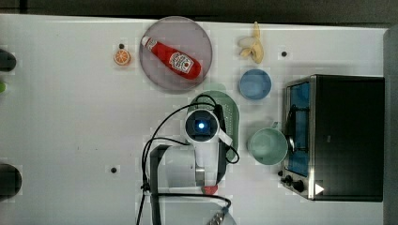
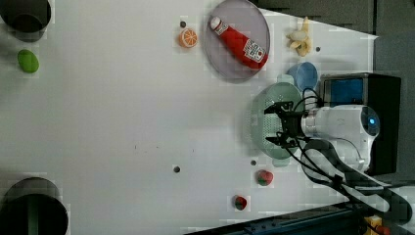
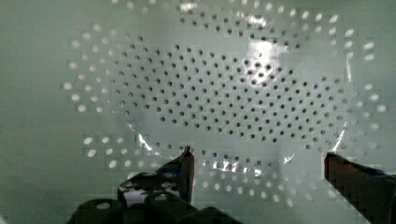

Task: Drag strainer right to left.

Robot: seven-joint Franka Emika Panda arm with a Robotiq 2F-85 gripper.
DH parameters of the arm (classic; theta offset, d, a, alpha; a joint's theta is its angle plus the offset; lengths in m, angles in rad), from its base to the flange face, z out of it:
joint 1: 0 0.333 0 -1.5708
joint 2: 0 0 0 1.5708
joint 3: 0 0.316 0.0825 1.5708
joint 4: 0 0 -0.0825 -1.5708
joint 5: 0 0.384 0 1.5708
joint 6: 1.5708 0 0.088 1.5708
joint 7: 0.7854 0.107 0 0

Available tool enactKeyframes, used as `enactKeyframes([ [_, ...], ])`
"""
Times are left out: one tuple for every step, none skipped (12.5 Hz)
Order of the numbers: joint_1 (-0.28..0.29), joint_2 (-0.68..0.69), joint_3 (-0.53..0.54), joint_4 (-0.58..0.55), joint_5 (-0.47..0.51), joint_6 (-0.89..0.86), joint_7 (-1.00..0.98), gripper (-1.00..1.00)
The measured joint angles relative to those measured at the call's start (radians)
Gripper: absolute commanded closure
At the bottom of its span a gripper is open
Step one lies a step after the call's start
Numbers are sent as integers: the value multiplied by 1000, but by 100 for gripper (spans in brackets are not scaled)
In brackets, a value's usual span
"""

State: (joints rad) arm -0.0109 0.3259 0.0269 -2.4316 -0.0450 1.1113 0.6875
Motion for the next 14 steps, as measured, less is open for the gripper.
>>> enactKeyframes([
  [2, 18, 8, 0, 6, 10, 30, -100],
  [9, 32, 12, -4, 13, 9, 44, -100],
  [26, 48, 4, -8, 4, 9, 64, -100],
  [33, 60, 7, -12, 2, 11, 84, -100],
  [36, 59, 15, -16, 0, 9, 92, -100],
  [46, 59, 13, -14, 3, 5, 92, -100],
  [48, 60, 17, -8, 2, 12, 92, -100],
  [45, 61, 23, -6, 4, 23, 93, -100],
  [42, 58, 34, -8, 21, 21, 95, -100],
  [47, 57, 37, -10, 47, 9, 101, -100],
  [54, 57, 45, -6, 76, 4, 105, -100],
  [58, 66, 63, 8, 112, 9, 108, -100],
  [71, 78, 72, 21, 137, 16, 110, -100],
  [89, 81, 71, 27, 186, 12, 110, -100],
])
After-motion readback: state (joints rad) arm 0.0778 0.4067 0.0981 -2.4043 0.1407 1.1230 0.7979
